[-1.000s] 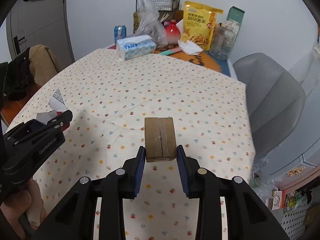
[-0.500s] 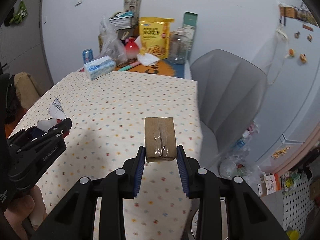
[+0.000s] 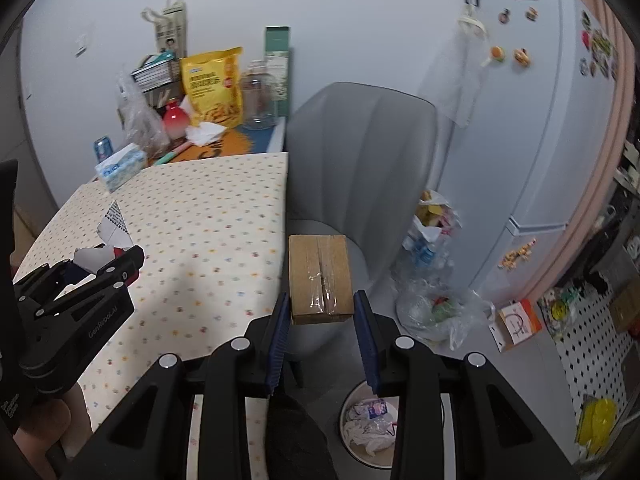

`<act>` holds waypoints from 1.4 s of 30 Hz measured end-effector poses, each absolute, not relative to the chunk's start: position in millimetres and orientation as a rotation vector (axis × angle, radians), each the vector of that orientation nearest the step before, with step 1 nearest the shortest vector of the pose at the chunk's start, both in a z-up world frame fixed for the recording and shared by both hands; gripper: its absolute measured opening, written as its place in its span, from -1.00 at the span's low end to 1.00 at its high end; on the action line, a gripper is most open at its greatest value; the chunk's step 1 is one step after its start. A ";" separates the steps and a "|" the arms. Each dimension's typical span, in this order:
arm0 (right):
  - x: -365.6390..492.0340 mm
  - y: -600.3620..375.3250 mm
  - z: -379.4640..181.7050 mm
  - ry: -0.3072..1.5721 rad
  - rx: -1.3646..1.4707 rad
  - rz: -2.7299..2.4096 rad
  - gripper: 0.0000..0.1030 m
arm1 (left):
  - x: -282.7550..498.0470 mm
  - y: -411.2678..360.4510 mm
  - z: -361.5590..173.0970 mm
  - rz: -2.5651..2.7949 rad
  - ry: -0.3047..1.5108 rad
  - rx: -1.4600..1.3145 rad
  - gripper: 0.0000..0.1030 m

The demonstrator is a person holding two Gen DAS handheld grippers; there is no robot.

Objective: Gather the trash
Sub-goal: 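Carry the paper scrap and cardboard box over to the white bin, then open both tools over the bin to drop the box and paper scrap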

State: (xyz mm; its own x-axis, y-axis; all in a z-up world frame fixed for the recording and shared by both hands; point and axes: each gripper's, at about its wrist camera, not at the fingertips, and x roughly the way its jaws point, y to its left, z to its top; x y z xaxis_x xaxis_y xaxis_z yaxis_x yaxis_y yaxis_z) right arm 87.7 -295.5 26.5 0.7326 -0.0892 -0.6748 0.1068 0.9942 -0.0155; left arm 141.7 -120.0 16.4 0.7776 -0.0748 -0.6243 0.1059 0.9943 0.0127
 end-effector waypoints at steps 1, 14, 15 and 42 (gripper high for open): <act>85.6 -303.4 25.0 0.743 0.034 -0.120 -0.38 | 141.7 -127.4 15.6 -0.110 0.674 0.056 -0.17; 68.1 -393.3 -6.6 0.780 0.137 -0.262 -0.37 | 142.8 -229.1 -1.1 -0.268 0.711 0.156 -0.17; 66.8 -400.0 -8.8 0.784 0.144 -0.271 -0.37 | 142.2 -235.5 -3.5 -0.276 0.715 0.163 -0.17; 7.6 -514.0 -43.2 0.805 0.276 -0.496 0.30 | 119.7 -343.7 -46.7 -0.482 0.815 0.283 -0.16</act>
State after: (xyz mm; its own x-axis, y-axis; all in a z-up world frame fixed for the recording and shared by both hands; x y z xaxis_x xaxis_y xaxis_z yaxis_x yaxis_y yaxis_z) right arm 7.6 -514.0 -43.2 0.5882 -0.3169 -0.7440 0.5217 0.8517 0.0497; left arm 119.7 -343.7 -46.7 0.5872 -0.3009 -0.7515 0.5136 0.8561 0.0585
